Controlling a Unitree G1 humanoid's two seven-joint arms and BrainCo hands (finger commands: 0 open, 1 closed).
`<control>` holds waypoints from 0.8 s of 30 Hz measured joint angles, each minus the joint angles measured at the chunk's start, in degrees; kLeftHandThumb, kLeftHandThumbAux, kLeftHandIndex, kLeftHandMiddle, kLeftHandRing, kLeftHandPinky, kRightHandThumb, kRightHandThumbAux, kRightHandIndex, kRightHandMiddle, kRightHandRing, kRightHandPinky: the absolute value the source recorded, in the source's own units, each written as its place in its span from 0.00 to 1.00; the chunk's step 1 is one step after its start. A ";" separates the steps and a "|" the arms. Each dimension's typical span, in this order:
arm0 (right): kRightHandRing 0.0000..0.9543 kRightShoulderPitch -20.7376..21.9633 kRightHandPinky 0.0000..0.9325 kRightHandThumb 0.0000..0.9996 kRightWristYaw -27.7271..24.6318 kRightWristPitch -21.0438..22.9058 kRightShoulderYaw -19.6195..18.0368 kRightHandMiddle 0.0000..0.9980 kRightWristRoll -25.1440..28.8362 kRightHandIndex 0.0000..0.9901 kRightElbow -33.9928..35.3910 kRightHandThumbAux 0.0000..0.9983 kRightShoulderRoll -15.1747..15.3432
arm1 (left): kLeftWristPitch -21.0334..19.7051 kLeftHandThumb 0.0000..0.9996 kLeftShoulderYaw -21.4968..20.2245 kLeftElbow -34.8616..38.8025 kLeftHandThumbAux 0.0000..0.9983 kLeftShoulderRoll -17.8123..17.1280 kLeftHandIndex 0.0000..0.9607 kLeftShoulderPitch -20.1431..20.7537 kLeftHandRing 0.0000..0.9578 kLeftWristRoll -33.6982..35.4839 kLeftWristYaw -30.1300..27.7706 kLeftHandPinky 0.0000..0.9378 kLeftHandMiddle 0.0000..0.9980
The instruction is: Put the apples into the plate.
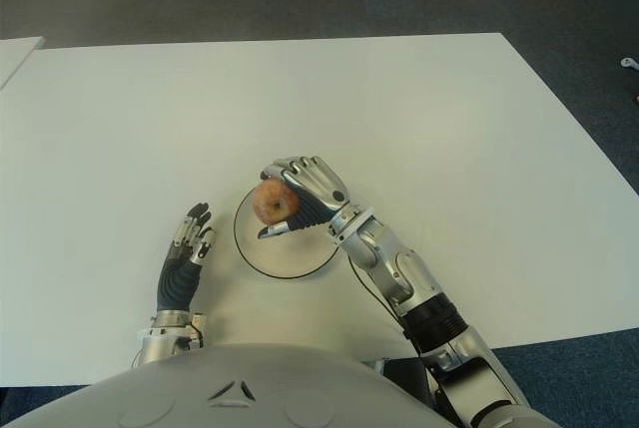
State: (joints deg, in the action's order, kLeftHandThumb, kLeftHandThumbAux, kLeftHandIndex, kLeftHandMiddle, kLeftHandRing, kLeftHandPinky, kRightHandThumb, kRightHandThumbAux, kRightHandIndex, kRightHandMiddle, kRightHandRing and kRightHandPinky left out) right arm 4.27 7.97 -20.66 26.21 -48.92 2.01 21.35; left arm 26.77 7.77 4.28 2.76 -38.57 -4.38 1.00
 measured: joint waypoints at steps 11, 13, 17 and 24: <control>0.90 -1.11 0.92 1.00 0.41 -1.76 -0.53 0.87 0.25 0.85 -0.58 0.61 1.51 | -0.46 0.04 0.05 0.17 0.42 -0.05 0.00 -0.05 0.00 -0.01 0.00 0.02 0.00; 0.90 -1.24 0.92 1.00 0.42 -2.16 -0.53 0.87 0.25 0.85 -0.93 0.61 1.72 | -0.56 0.04 0.05 0.22 0.42 -0.07 0.00 -0.05 0.00 0.03 0.00 0.02 0.00; 0.90 -1.36 0.90 1.00 1.63 -3.14 -0.53 0.86 -0.05 0.84 -2.44 0.61 2.32 | -0.62 0.04 0.05 0.28 0.43 -0.07 0.00 -0.06 0.00 0.48 -0.01 0.03 0.00; 0.89 -1.33 0.91 1.00 4.83 -4.39 -0.38 0.85 -1.20 0.83 -6.71 0.60 2.99 | -0.68 0.05 0.05 0.44 0.44 -0.10 0.00 -0.17 0.00 0.64 -0.01 0.03 0.00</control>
State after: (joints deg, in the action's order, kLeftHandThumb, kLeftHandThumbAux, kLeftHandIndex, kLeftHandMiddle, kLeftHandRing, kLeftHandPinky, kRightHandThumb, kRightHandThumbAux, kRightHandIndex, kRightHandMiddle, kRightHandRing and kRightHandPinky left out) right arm 2.94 12.79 -25.05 25.83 -50.13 -4.70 24.33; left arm 26.09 7.82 4.72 2.67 -38.74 -3.74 0.99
